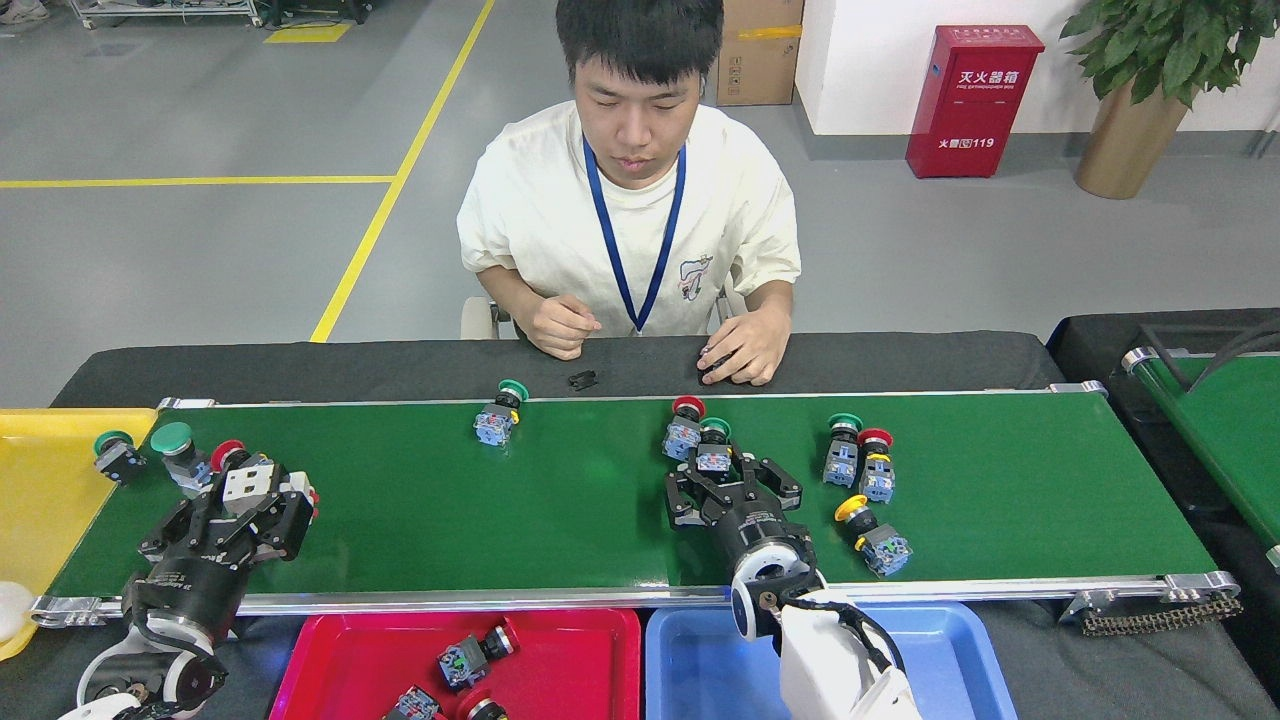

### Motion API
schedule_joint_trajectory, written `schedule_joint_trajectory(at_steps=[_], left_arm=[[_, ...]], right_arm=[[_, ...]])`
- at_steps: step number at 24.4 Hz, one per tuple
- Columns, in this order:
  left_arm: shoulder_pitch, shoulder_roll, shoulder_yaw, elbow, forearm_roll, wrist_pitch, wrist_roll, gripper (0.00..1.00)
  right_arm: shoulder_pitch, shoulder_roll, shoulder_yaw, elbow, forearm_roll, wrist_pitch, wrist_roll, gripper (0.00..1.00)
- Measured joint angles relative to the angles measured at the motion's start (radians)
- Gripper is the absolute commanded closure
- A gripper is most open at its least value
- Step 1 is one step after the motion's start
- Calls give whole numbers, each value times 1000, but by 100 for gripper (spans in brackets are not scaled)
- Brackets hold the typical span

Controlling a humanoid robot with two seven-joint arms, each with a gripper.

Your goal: Pick switch part from conveyor to tray

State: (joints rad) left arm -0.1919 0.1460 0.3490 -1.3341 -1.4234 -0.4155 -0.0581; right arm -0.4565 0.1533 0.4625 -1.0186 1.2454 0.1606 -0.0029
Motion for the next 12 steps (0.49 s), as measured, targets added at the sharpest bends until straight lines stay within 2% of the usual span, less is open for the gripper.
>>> schedule_joint_trajectory(at_steps=[2, 7, 8, 9, 10, 11, 12], left_arm=[[15, -2, 3, -33, 4, -3, -1, 100], [57, -3, 8, -92, 24, -6, -1, 100], [60, -3, 8, -96, 25, -6, -1, 100], [62, -3, 8, -99, 26, -6, -1, 100], [64, -3, 8, -100, 26, -6, -1, 100], [65, -3, 8, -100, 26, -6, -2, 100], [65, -3, 8, -101, 26, -7, -2, 100]], right_arm=[[33, 0, 47, -67, 4, -5, 0, 99], [105, 0, 335, -255, 26, -9, -1, 98], [108, 0, 399, -272, 33, -9, -1, 86], [108, 0, 464, -281, 37, -10, -2, 47], [108, 0, 518, -285, 41, -12, -4, 24], [110, 0, 570, -285, 43, -14, -4, 7], [112, 0, 593, -286, 44, -14, -4, 5]])
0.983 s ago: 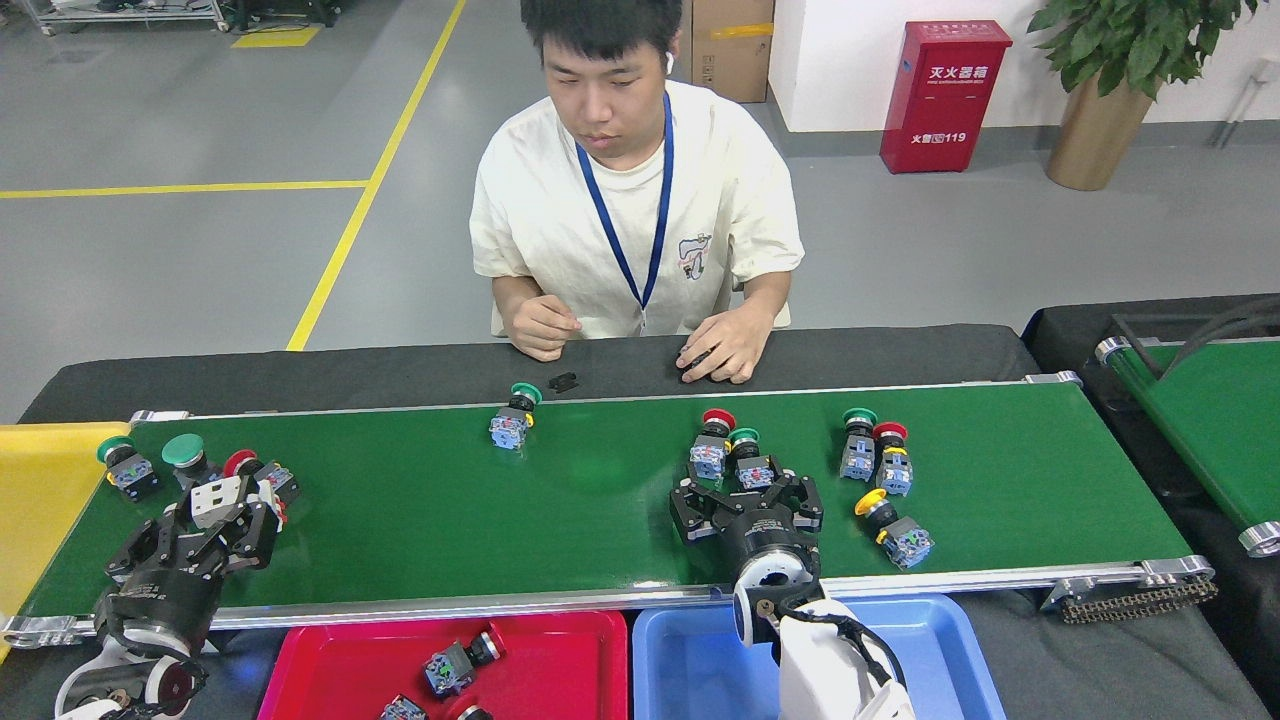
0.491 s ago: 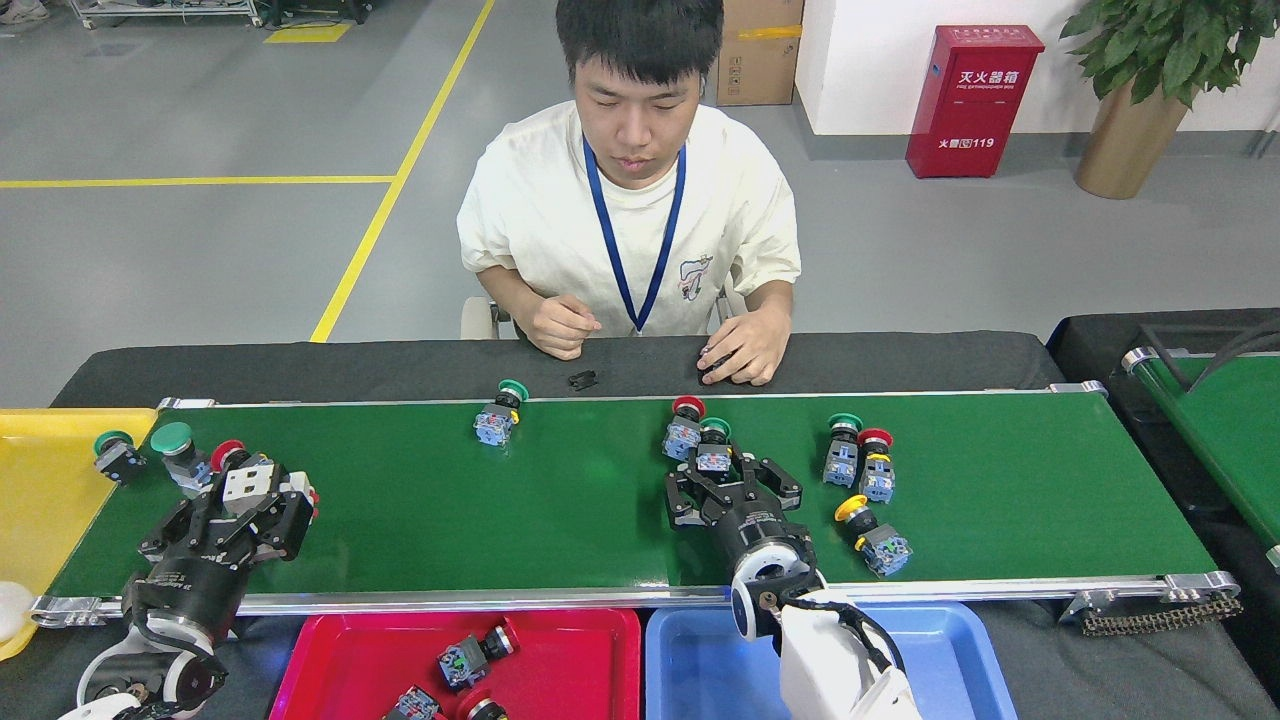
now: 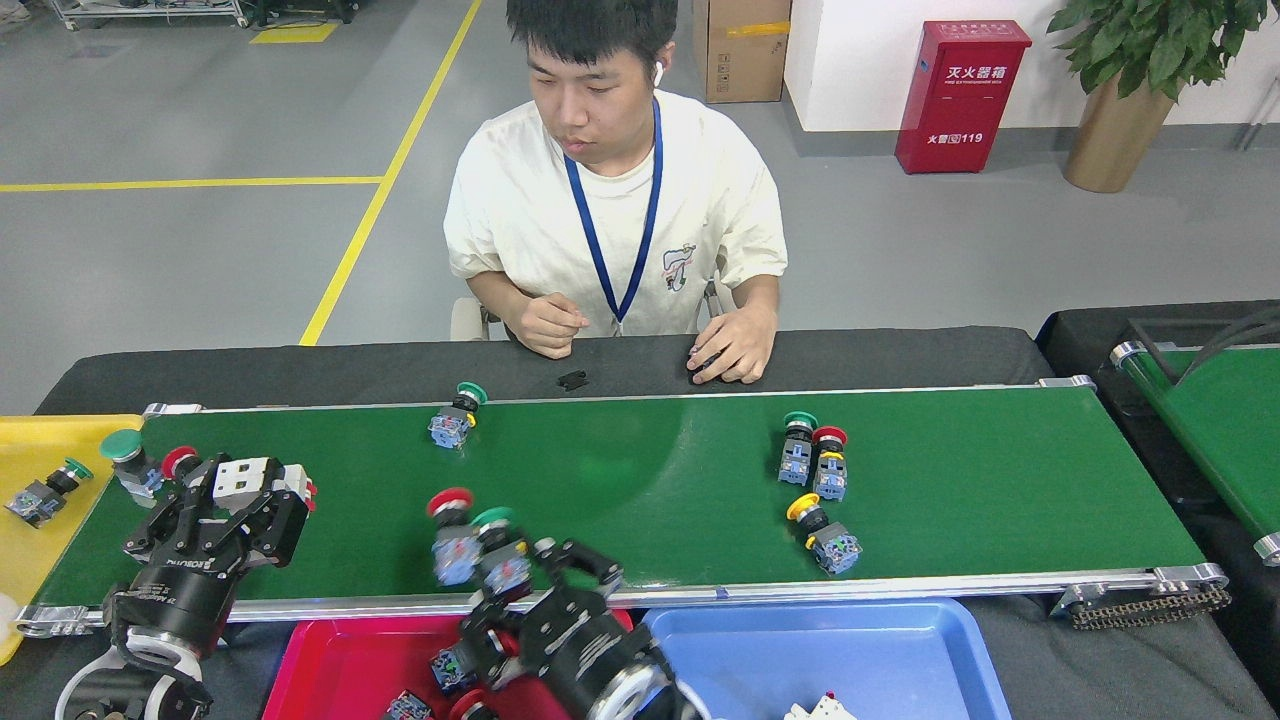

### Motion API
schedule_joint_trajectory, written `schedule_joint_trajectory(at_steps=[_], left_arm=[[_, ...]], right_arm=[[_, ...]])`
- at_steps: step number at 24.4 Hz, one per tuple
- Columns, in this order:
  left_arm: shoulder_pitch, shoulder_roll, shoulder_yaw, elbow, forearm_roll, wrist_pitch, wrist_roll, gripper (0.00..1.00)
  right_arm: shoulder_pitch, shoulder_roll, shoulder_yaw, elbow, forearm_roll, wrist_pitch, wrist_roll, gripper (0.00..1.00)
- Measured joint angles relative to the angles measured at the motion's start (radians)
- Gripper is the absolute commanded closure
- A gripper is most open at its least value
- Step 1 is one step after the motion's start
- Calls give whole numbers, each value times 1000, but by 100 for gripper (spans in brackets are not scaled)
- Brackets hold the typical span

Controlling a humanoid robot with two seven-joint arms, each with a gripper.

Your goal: Pick switch part from conveyor to tray

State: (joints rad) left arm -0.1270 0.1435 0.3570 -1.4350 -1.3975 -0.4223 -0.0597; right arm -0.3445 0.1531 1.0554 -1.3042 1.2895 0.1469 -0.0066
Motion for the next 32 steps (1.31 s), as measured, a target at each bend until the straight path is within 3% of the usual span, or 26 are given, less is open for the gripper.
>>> schedule_joint_trajectory(at_steps=[4, 8, 10, 13, 17, 19, 23, 26, 29, 30, 32], left_arm=[[3, 0, 0, -7, 1, 0, 0, 100], [39, 0, 0, -50, 10, 0, 0, 100], [61, 0, 0, -78, 15, 0, 0, 100], [123, 0, -8, -146, 38, -5, 0, 99], [255, -6, -89, -289, 73, -98, -1, 99], [295, -44, -172, -318, 74, -137, -2, 99], [310, -84, -355, -325, 74, -159, -4, 98], [323, -85, -466, -325, 74, -165, -5, 96], [323, -114, -546, -325, 66, -163, -9, 87], [323, -125, -568, -325, 54, -161, -10, 81], [323, -155, -615, -325, 18, -152, -12, 57]], right_arm=[[18, -1, 5, -12, 0, 0, 0, 2], [55, -16, -82, -80, 0, 1, 1, 2], [95, -51, -176, -151, 0, 1, 3, 2], [194, -110, -458, -245, -1, 6, 5, 2], [268, -115, -817, -270, -3, 9, -14, 2], [323, -116, -961, -272, -5, 11, -25, 2], [417, -137, -1099, -270, -10, 11, -28, 2], [433, -154, -1132, -270, -11, 11, -29, 2], [433, -154, -1141, -271, -11, 9, -31, 2], [433, -154, -1141, -271, -11, 9, -34, 2], [433, -154, -1141, -273, -11, 6, -35, 2]])
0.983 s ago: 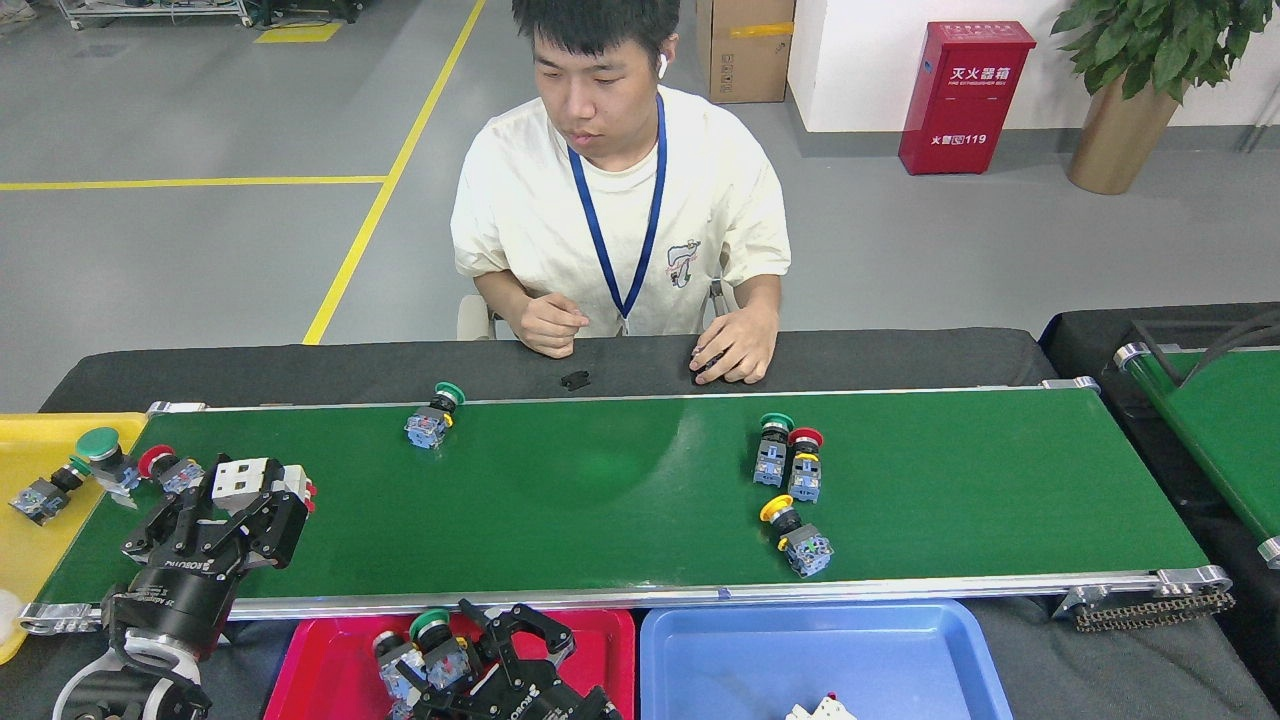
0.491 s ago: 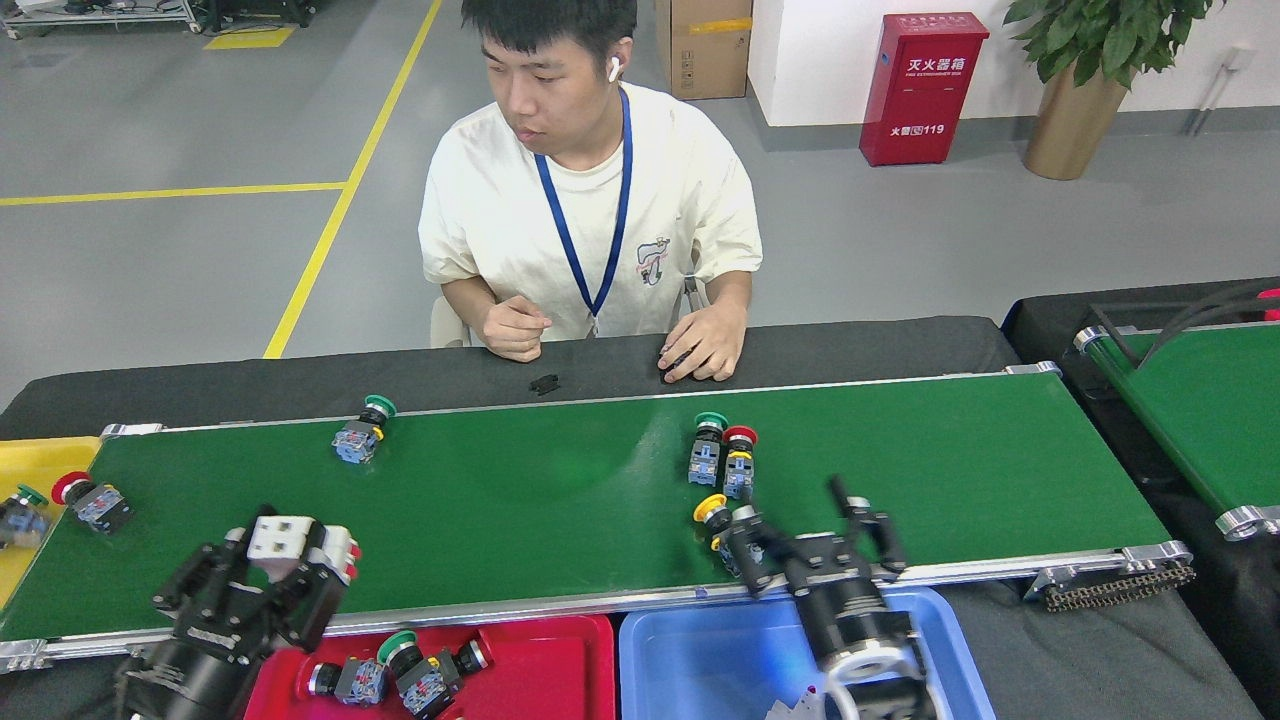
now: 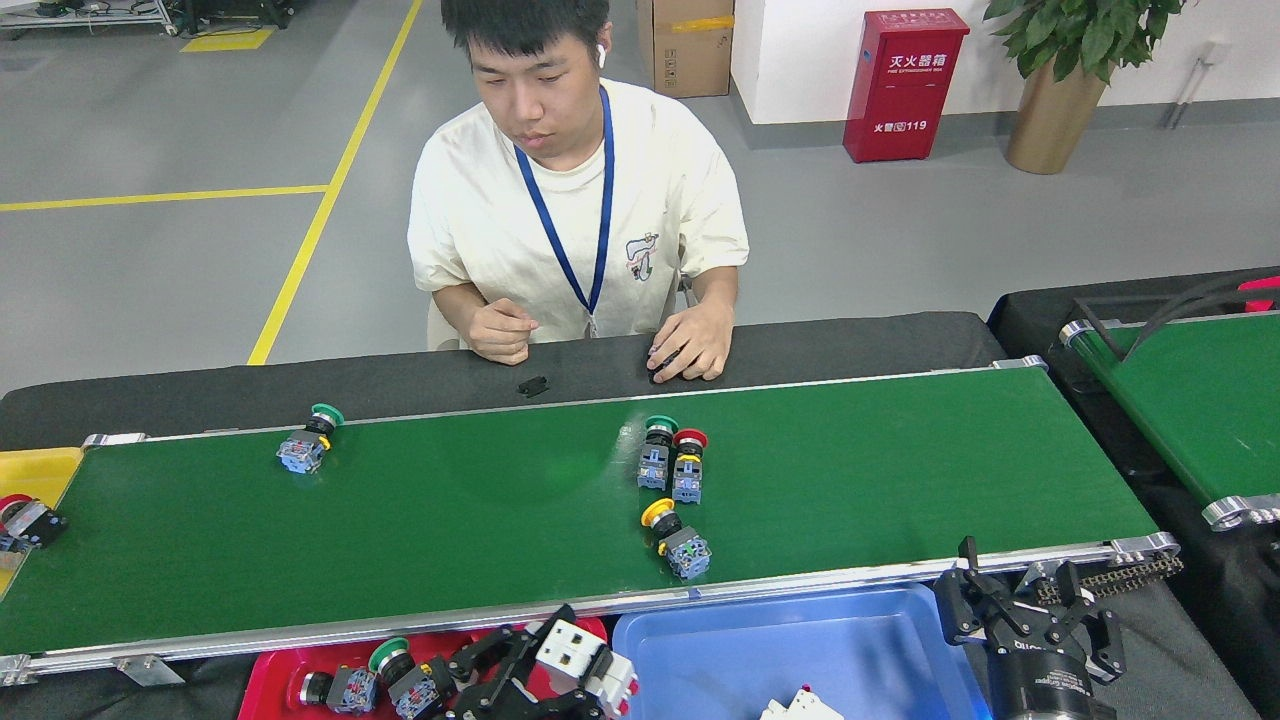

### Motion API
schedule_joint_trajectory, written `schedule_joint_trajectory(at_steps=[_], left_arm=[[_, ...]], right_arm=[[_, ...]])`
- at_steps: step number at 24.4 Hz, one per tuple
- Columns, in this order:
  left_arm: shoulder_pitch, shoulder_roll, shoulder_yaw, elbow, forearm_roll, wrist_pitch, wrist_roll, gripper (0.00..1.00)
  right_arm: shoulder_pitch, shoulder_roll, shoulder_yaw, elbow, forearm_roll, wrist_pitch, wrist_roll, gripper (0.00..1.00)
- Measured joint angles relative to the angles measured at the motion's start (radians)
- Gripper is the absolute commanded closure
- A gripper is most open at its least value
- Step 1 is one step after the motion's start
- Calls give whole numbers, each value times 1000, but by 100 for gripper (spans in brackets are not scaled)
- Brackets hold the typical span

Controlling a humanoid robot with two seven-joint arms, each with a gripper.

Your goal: Pick switch part from conveyor to tray

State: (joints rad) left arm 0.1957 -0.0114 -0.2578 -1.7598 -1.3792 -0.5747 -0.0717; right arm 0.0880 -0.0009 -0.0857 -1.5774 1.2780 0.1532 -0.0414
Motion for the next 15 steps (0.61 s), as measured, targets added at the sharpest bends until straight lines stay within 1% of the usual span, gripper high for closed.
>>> schedule_joint_trajectory(at_steps=[2, 3, 4, 5, 7, 11, 15], left_arm=[[0, -53, -40, 1, -37, 31, -9, 38], [-1, -71, -63, 1, -49, 50, -16, 18], [-3, -81, -90, 1, -62, 77, -28, 7], [-6, -84, -126, 1, -73, 114, -41, 0], [-13, -85, -171, 2, -78, 171, -51, 0], [-14, -85, -176, 2, -77, 220, -56, 0], [-13, -85, -109, 0, -69, 233, -59, 0]], right_arm=[[0, 0, 3, -4, 0, -5, 7, 2], [-1, -1, 6, -9, 0, -9, 9, 2], [-1, -2, 13, -18, 1, -22, 14, 2], [-1, -4, 24, -37, 1, -39, 26, 2], [-1, -4, 49, -73, 2, -82, 59, 2], [3, -4, 85, -119, 6, -142, 88, 2], [32, -4, 89, -136, 6, -177, 96, 2]])
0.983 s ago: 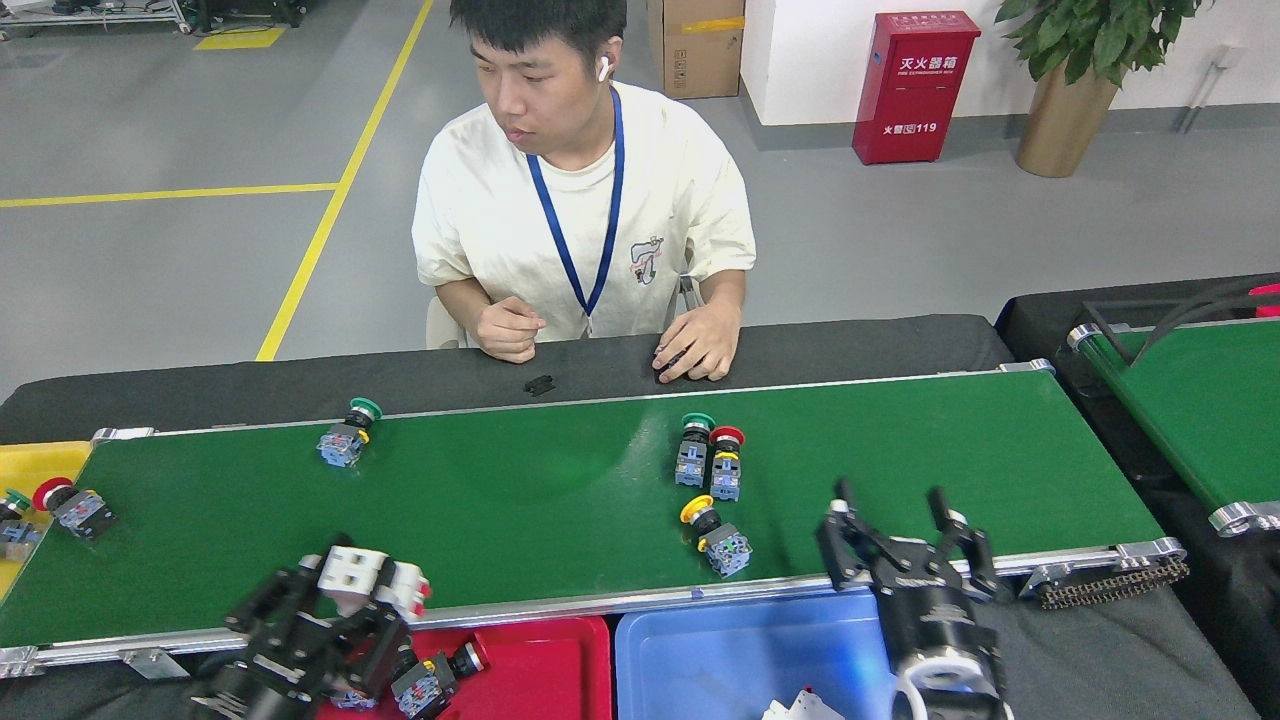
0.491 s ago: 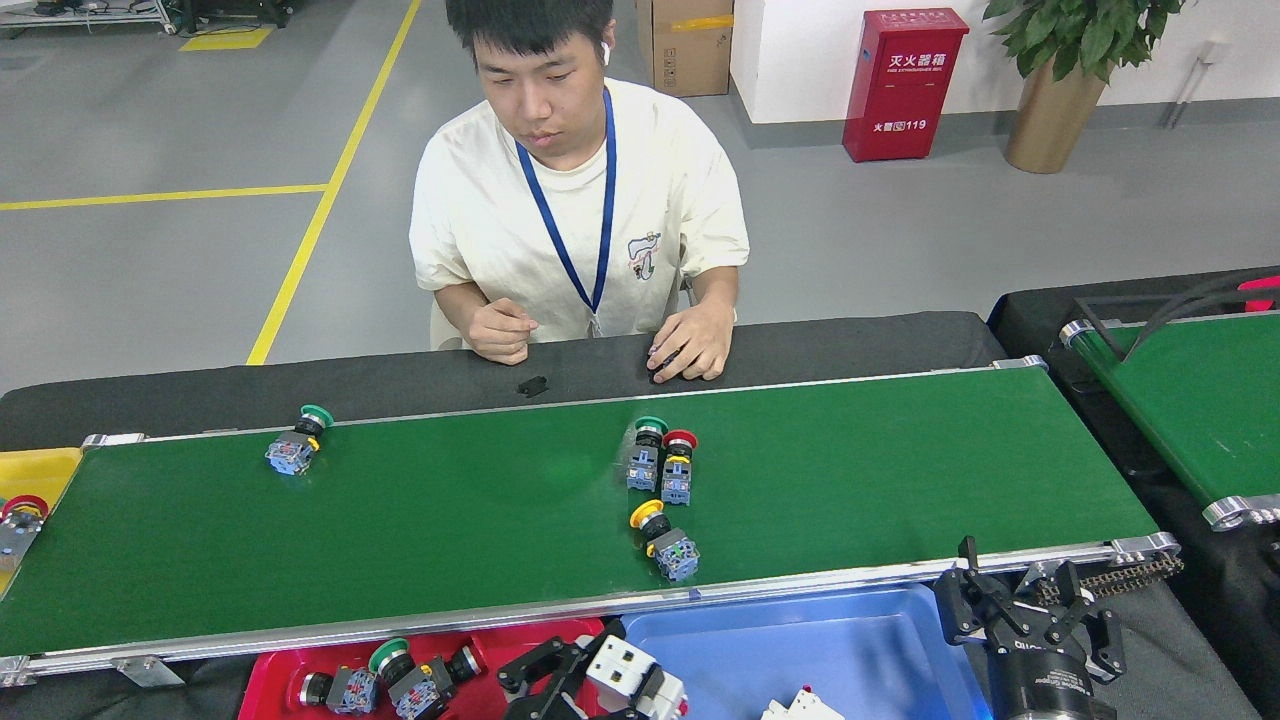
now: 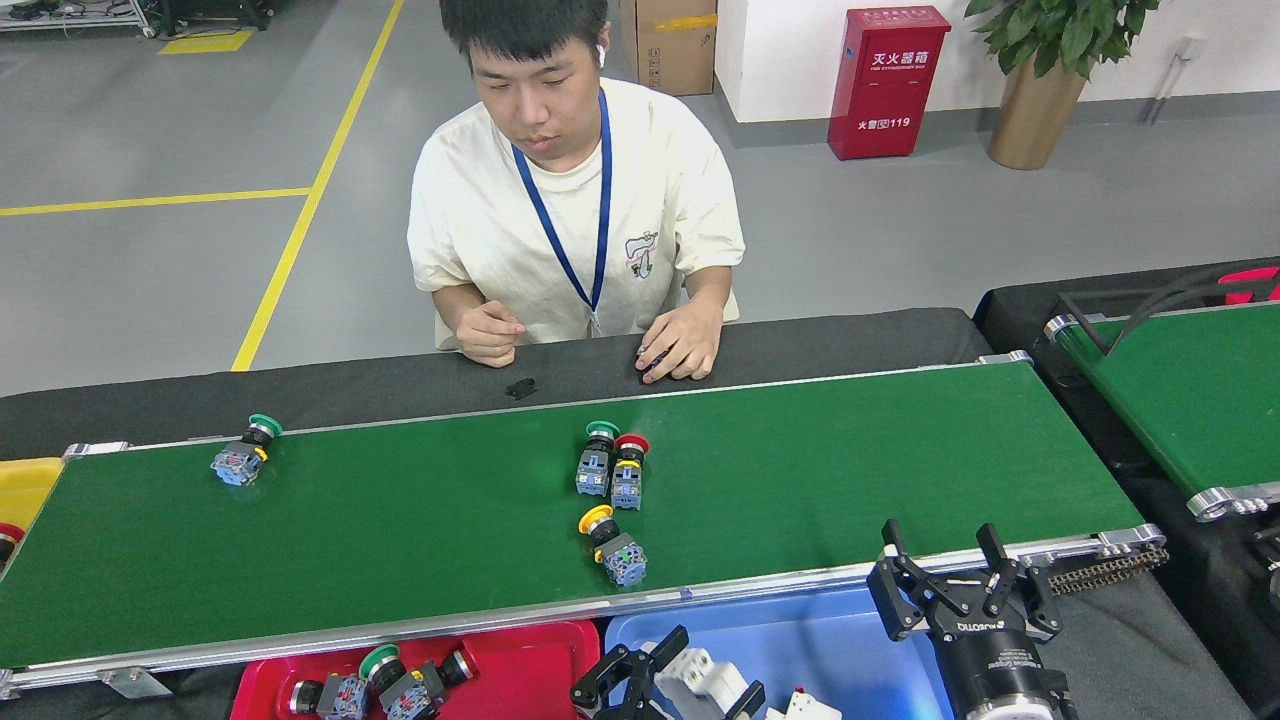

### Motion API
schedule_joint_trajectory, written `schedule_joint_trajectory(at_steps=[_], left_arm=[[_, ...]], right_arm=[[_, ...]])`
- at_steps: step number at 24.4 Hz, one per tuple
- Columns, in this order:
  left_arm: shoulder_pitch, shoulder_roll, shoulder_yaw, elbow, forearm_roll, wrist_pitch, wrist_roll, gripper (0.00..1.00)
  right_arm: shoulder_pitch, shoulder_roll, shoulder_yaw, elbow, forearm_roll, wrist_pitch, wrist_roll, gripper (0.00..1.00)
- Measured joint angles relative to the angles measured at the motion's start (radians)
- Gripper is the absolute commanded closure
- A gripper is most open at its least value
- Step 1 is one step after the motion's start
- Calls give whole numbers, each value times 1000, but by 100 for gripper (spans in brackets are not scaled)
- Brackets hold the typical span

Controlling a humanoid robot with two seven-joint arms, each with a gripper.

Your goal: Pick switch part from conveyor to tray

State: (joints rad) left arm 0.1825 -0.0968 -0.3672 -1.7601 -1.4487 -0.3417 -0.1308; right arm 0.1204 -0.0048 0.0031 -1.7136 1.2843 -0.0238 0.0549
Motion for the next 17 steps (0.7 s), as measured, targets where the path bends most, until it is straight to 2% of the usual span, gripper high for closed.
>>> schedule_joint_trajectory(at_steps=[3, 10, 14, 17], left_arm=[[6, 0, 141, 0, 0, 6, 5, 0], [42, 4, 683, 4, 0, 10, 52, 0], [122, 22, 869, 8, 0, -49, 64, 0], [174, 28, 921, 8, -1, -113, 107, 0]], right_arm=[[1, 0, 0, -1, 0, -12, 1, 2], [1, -1, -1, -1, -3, -56, 2, 2], [1, -1, -2, -1, -5, -88, 2, 2], [1, -1, -3, 1, -6, -99, 5, 1]])
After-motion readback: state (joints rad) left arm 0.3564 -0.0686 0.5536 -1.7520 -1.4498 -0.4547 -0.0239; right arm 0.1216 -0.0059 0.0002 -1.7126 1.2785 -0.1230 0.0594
